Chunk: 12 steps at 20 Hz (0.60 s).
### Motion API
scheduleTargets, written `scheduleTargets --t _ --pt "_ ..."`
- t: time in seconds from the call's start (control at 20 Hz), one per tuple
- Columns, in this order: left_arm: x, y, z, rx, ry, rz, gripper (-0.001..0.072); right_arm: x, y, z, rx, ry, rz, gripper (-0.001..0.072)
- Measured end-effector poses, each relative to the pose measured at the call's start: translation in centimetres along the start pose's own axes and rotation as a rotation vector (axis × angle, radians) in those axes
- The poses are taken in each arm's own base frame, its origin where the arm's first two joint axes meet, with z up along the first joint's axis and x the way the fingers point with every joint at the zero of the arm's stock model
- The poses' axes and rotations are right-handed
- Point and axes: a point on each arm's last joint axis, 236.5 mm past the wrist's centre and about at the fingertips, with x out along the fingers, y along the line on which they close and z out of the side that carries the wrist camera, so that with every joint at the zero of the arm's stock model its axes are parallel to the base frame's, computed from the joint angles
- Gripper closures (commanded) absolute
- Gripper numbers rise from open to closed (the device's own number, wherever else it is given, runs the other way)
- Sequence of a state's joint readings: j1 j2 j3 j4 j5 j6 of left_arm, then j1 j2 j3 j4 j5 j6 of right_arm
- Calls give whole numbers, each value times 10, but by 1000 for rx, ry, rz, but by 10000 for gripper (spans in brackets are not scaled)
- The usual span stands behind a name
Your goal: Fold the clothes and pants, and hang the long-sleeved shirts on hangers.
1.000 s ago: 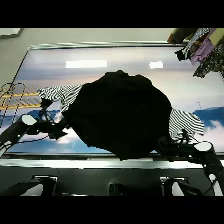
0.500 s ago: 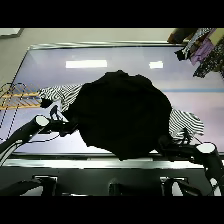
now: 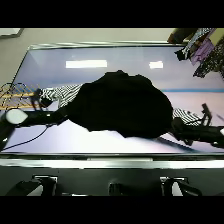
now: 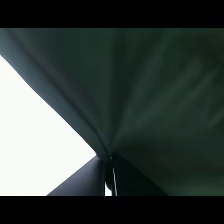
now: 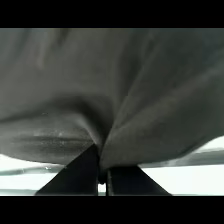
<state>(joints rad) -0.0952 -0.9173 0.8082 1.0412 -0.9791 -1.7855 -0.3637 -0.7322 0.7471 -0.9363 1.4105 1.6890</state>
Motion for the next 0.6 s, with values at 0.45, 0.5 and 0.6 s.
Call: scheduleTargets --t 0.45,0.5,0.6 --pt "-131 -7 -94 43 -16 24 690 -77 0 -97 24 -31 -129 685" --pt "-135 -6 -100 35 -11 25 690 -78 -1 -100 43 -36 -135 684" --pt "-135 -5 -103 26 3 31 690 -76 -2 -95 84 -24 -138 684"
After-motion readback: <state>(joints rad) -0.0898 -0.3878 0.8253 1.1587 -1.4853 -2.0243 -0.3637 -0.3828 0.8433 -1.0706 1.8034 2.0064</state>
